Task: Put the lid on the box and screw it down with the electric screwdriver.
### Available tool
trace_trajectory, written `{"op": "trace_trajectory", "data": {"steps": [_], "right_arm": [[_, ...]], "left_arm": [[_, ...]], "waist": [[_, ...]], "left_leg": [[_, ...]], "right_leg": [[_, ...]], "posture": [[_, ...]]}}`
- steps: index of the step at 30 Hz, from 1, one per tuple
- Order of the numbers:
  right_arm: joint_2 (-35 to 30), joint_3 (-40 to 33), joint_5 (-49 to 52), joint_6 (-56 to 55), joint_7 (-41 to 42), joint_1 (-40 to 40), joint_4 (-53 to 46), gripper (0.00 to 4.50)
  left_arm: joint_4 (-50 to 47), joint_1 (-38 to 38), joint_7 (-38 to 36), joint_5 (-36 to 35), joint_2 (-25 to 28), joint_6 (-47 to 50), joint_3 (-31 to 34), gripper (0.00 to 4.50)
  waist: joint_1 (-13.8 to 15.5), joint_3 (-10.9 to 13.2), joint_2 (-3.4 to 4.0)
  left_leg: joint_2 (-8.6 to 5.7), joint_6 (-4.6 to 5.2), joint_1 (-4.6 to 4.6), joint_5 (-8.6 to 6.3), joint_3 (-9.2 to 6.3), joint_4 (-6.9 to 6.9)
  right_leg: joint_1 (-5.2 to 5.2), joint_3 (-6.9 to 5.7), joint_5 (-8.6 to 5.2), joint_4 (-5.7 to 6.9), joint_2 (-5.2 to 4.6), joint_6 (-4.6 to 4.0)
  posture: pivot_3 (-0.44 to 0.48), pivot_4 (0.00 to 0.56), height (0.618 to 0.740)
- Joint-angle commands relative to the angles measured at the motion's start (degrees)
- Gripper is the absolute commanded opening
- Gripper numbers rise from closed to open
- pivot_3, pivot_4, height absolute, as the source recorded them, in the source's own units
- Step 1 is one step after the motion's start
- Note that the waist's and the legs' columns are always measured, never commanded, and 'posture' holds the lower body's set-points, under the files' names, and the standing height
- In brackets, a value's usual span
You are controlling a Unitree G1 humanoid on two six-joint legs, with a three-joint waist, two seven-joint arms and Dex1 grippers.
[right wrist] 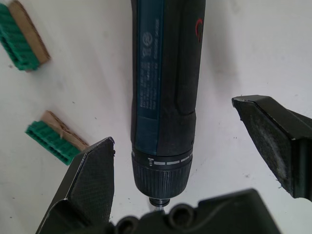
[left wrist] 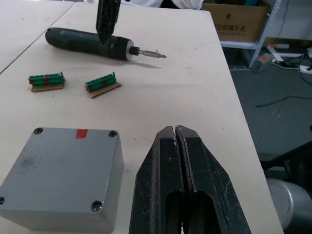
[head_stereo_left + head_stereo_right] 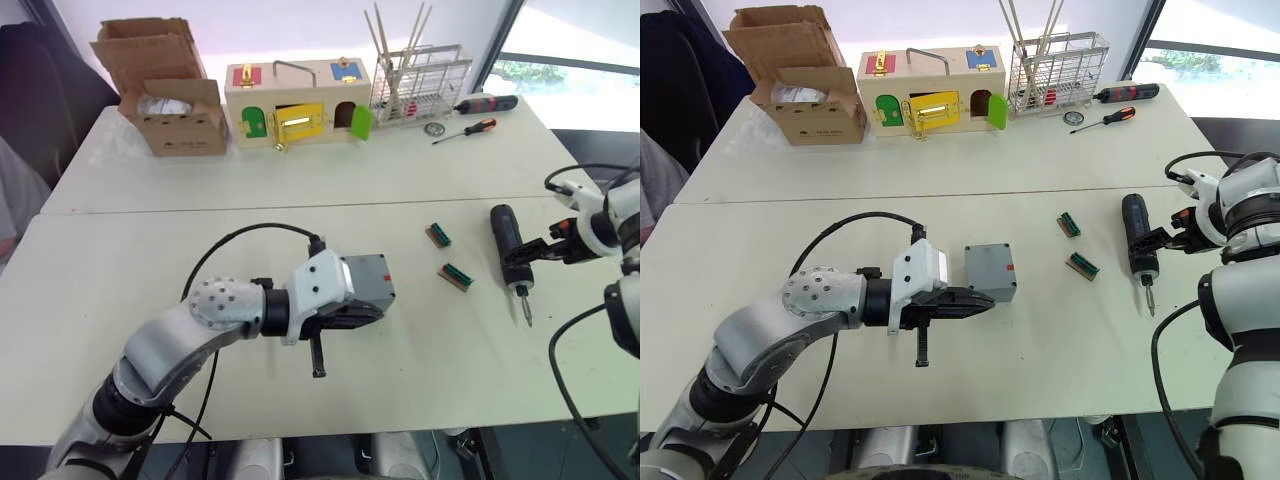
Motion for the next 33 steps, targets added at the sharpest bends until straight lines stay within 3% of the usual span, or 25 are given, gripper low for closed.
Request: {"op": "trace_trajectory", "data": {"steps": [1, 3, 4, 11, 16, 20, 30, 32, 33], "right_arm": [[2.04, -1.37, -2.93, -2.69, -2.21, 0.23, 2.03, 4.47], [3.38, -1.64, -4.23, -3.65, -2.86, 0.3, 2.87, 4.47], [3.71, -1.6, -5.05, -4.03, -2.73, 0.34, 3.15, 3.97], [5.03, 1.66, -13.17, -9.43, 2.44, 1.5, 4.27, 1.88], [3.2, 4.27, -18.53, -13.91, 6.56, 2.02, 4.66, 1.82], [2.46, 2.05, -18.45, -15.9, 3.52, 1.61, 4.29, 1.82], [-0.68, -16.8, -5.72, -9.56, -2.53, -9.64, 0.87, 1.82], [-2.33, -22.52, -0.36, -6.95, -1.14, -9.52, -3.75, 1.82], [-2.99, -28.16, 4.47, -5.88, -1.63, -6.19, -10.56, 1.82]], "left_arm": [[-3.01, 0.92, 2.55, -0.06, 0.19, 1.24, 1.38, 0.0], [-3.86, 1.84, 3.9, -0.16, 0.29, 2.04, 1.48, 0.0], [-4.19, 2.08, 4.43, -0.34, 0.23, 2.35, 1.52, 0.0], [-7.0, 4.57, 8.78, -0.84, -0.49, 4.87, 1.51, 0.0], [-7.64, 5.24, 10.44, -1.19, -0.68, 5.64, 1.99, 0.0], [-5.54, 4.59, 9.53, -0.93, -0.1, 4.38, 2.37, 0.0], [11.02, -0.37, -0.88, -0.46, 0.86, -5.21, 6.44, 0.0], [15.48, -2.15, -3.02, -0.02, 0.77, -6.88, 6.68, 0.0], [17.18, -3.34, -4.12, 0.29, 0.64, -7.4, 6.12, 0.0]], "waist": [[-0.06, 0.0, 0.01], [-0.13, -0.01, 0.01], [-0.13, -0.02, -0.01], [-0.14, -0.03, -0.01], [0.29, -0.03, 0.0], [0.28, -0.03, 0.0], [-0.24, 0.24, 0.58], [-0.22, 0.24, 0.58], [-0.2, 0.25, 0.59]], "left_leg": [[0.0, -0.01, 0.01, 0.01, 0.0, 0.0], [0.0, -0.05, 0.02, 0.03, 0.0, -0.01], [0.01, -0.06, 0.02, 0.03, 0.0, -0.01], [0.02, -0.08, 0.08, 0.04, -0.02, -0.01], [0.01, -0.1, 0.07, 0.06, -0.06, -0.02], [0.0, -0.11, 0.07, 0.06, -0.06, -0.01], [0.01, -0.16, 0.06, 0.09, 0.04, -0.13], [0.06, -0.21, 0.06, 0.12, 0.03, -0.2], [0.06, -0.21, 0.06, 0.12, 0.03, -0.2]], "right_leg": [[0.0, 0.0, 0.0, 0.02, 0.01, 0.0], [0.0, 0.0, 0.0, 0.04, 0.01, 0.0], [0.0, 0.0, 0.0, 0.05, 0.01, 0.0], [0.07, -0.02, 0.0, 0.03, 0.03, 0.0], [0.09, -0.07, -0.01, 0.03, 0.03, 0.0], [0.12, -0.07, -0.01, 0.02, 0.03, 0.0], [-0.02, -0.06, -0.02, 0.03, 0.04, 0.01], [-0.04, -0.07, -0.02, 0.02, 0.12, 0.0], [-0.04, -0.07, -0.02, 0.03, 0.12, 0.0]], "posture": [[0.0, 0.15, 0.728], [0.0, 0.15, 0.728], [0.0, 0.15, 0.728], [0.0, 0.15, 0.728], [0.0, 0.15, 0.728], [0.0, 0.15, 0.728], [0.0, 0.15, 0.728], [0.0, 0.15, 0.728], [0.0, 0.15, 0.728]]}}
